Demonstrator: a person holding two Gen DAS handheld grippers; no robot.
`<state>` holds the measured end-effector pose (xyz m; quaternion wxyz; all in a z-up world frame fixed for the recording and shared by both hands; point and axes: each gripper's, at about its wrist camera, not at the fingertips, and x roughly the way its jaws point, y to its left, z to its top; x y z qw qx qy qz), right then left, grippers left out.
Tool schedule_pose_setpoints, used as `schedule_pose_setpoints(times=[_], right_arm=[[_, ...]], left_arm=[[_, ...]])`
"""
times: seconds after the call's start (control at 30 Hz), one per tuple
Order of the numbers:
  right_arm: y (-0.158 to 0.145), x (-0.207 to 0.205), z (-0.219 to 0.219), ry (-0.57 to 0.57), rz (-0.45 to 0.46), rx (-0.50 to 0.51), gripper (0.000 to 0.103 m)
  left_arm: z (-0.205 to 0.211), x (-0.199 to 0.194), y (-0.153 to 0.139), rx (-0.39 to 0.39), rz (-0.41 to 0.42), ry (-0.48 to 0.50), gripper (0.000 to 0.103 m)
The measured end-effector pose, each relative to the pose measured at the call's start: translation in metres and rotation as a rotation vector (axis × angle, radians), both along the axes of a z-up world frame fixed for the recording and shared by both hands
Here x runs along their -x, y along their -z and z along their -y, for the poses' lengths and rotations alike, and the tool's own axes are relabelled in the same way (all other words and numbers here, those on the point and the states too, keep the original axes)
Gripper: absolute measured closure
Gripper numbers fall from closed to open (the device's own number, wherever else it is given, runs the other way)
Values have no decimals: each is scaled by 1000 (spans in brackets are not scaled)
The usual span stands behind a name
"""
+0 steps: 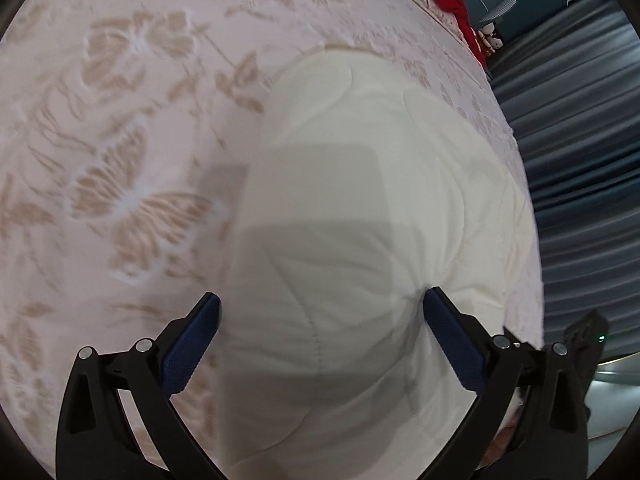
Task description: Fold large clothes
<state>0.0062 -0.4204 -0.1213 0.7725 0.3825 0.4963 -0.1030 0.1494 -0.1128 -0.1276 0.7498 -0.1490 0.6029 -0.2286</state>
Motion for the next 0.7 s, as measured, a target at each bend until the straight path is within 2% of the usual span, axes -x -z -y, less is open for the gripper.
schedule_pose_setpoints(times=[0.27, 0.7], right_arm=[[21, -10, -1, -5, -20, -42, 28], [36, -19, -1, -13, -10, -45, 25]], left_arm=[[27, 0, -1, -127, 43, 13, 5], [42, 1, 6, -240, 131, 29, 5]])
